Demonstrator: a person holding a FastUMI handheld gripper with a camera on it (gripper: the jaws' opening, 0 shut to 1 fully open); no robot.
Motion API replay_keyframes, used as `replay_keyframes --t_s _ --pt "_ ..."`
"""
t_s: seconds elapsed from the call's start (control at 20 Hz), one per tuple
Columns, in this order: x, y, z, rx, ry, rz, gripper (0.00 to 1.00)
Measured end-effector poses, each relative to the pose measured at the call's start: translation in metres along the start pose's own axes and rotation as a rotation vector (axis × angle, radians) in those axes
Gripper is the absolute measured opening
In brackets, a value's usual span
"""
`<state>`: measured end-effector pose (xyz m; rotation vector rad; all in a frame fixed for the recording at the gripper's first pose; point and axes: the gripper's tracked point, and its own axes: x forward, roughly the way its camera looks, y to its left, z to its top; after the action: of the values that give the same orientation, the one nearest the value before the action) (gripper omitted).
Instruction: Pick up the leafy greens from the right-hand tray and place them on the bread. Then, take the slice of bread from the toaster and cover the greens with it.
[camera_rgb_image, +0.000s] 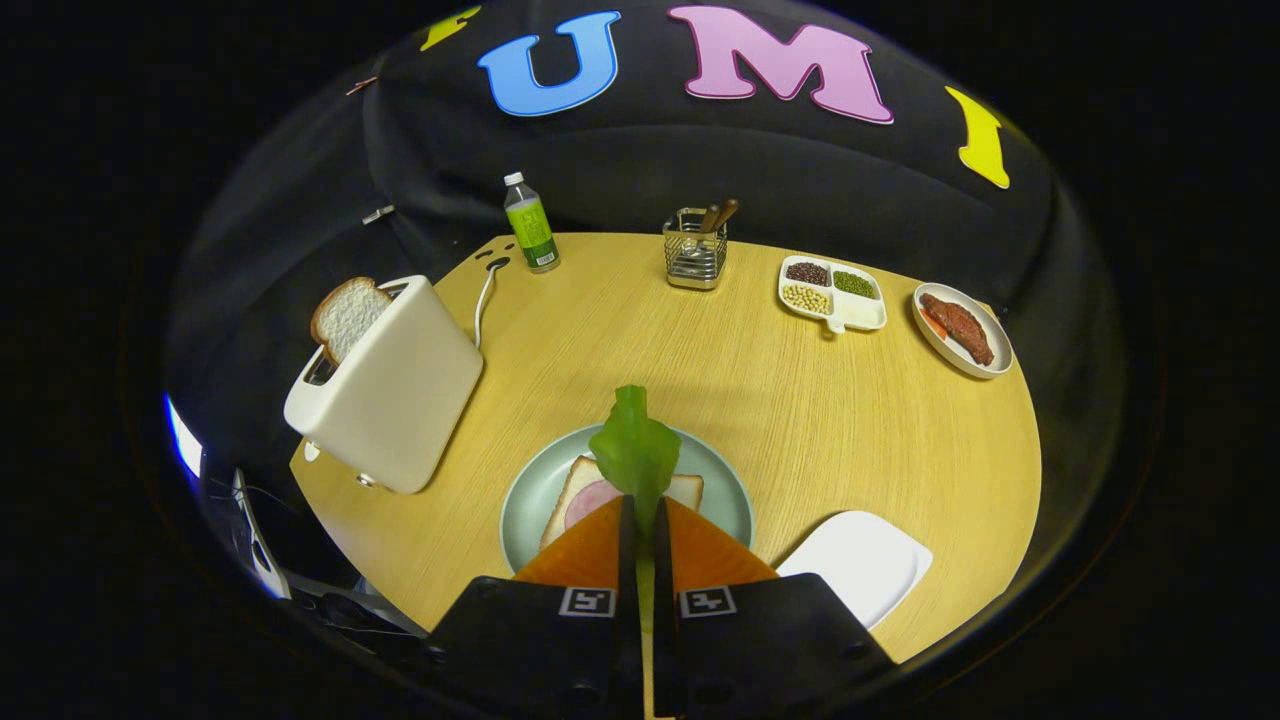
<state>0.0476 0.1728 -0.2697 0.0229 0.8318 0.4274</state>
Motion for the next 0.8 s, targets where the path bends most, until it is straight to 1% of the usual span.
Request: replay_keyframes --t_s 0.1,0.2,0.35,0.4,0.45,0.5,0.55,0.6,0.65,0.7,0.75,0.8 --pt "0.005 0.0 0.003 0.012 -0.002 -0.007 0.12" --pt "0.009 0.004 0.002 0.023 0.002 -0.003 0.14" --pt "0.016 0.009 0.0 0.036 0.019 0.002 0.21" --pt "0.018 0.009 0.001 0.035 0.021 -0.002 0.22" --pt "0.02 0.009 0.0 0.032 0.021 -0.003 0.27" --pt "0.022 0.01 -0.001 0.03 0.022 -0.004 0.28" --pt "0.024 0.011 -0.002 0.026 0.025 -0.002 0.37" --pt "0.026 0.011 -0.003 0.021 0.028 -0.004 0.41" --pt "0.029 0.013 -0.004 0.02 0.031 0.001 0.5" --pt "0.03 0.014 -0.004 0.019 0.033 0.003 0.57" --pt "0.031 0.016 -0.005 0.017 0.032 0.004 0.72" --pt "0.032 0.018 -0.005 0.015 0.031 0.007 0.79"
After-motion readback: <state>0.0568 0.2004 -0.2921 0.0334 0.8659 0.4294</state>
